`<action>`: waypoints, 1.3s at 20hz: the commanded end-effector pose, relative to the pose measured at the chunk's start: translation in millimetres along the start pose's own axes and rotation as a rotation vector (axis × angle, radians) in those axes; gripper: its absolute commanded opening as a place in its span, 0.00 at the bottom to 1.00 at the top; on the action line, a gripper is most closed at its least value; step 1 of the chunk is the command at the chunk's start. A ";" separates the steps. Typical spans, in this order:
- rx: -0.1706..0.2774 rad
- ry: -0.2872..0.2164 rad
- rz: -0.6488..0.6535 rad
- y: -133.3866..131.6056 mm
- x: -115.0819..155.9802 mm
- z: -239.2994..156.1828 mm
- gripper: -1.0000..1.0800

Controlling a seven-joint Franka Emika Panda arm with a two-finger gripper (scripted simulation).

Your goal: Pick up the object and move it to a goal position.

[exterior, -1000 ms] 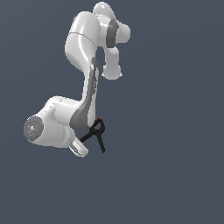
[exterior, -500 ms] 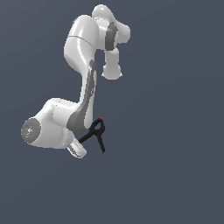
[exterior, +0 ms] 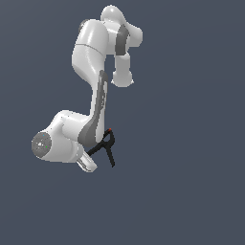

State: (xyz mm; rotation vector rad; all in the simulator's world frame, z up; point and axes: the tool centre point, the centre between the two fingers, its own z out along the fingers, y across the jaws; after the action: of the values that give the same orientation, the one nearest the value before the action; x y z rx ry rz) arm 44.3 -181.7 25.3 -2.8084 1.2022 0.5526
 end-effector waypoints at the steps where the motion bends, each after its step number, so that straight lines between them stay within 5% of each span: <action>1: 0.000 0.001 0.000 0.1 -0.1 4.0 0.62; 2: 0.000 0.001 0.000 0.1 -0.1 4.3 0.62; 3: 0.000 0.001 0.000 0.1 -0.1 4.3 0.00; 26: 0.033 0.043 0.048 -4.7 -6.7 0.1 0.00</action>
State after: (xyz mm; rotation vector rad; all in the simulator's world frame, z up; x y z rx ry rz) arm 43.7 -178.5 27.4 -2.7895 1.2674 0.4834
